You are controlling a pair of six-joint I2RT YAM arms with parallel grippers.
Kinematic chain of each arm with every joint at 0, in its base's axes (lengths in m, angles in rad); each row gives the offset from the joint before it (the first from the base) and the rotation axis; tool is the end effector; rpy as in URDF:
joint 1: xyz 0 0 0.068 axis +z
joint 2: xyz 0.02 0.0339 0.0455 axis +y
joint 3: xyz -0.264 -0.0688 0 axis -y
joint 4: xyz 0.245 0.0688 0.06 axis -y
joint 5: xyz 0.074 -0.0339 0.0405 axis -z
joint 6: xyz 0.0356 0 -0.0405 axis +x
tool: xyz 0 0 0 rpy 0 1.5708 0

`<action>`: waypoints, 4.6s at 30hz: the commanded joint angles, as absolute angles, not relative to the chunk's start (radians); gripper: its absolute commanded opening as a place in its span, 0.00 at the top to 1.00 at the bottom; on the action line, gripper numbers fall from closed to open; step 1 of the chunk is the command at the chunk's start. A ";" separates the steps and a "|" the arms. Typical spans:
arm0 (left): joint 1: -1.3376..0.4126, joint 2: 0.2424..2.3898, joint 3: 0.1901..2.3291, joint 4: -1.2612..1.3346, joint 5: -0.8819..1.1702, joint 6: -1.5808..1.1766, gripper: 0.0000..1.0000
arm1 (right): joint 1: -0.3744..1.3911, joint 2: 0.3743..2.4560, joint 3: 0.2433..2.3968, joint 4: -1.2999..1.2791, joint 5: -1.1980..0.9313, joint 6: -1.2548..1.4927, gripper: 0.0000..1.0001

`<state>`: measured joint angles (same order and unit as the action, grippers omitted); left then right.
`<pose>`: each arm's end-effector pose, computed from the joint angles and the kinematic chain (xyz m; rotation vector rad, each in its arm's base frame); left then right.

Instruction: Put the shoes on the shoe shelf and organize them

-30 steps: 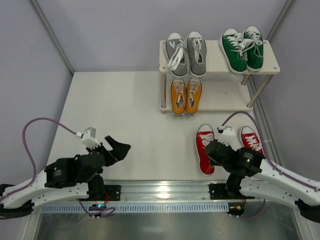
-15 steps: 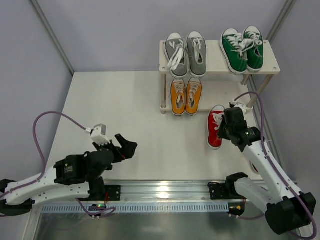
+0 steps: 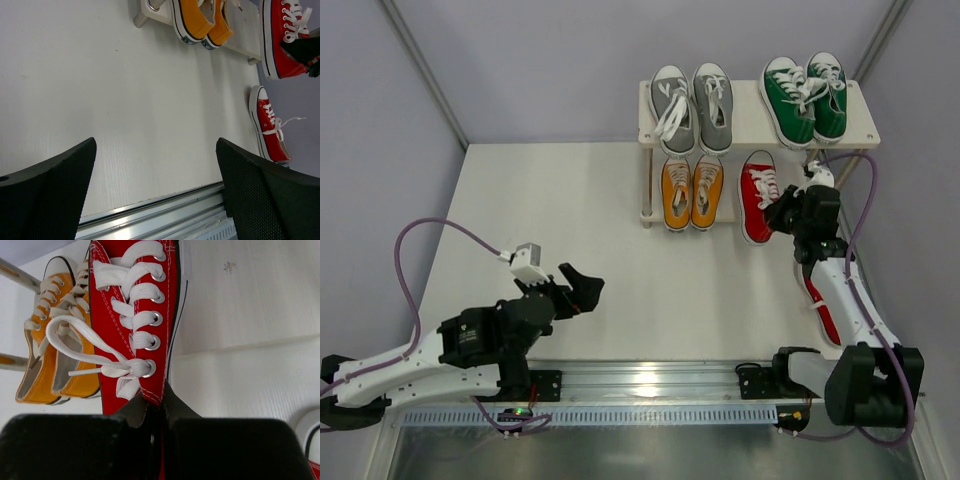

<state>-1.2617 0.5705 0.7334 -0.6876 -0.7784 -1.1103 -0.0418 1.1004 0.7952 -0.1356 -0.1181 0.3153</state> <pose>0.0590 -0.1027 0.3052 -0.3135 1.9864 -0.7447 0.2509 -0.0063 0.2858 0.2841 2.0004 0.2927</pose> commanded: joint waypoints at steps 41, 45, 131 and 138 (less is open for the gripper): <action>-0.976 0.736 0.778 -0.517 -0.543 -0.966 0.00 | -0.103 1.548 0.880 0.466 -0.163 0.304 0.96; -0.963 0.730 0.772 -0.509 -0.529 -0.966 0.00 | -0.091 1.539 0.884 0.446 -0.169 0.296 0.96; -0.953 0.436 0.739 -0.684 -0.466 -1.034 0.04 | 0.794 1.192 0.820 -0.730 -0.112 0.476 0.96; -0.954 0.388 0.773 -0.752 -0.528 -1.045 0.05 | 0.874 1.507 1.112 -0.575 -0.078 0.385 0.96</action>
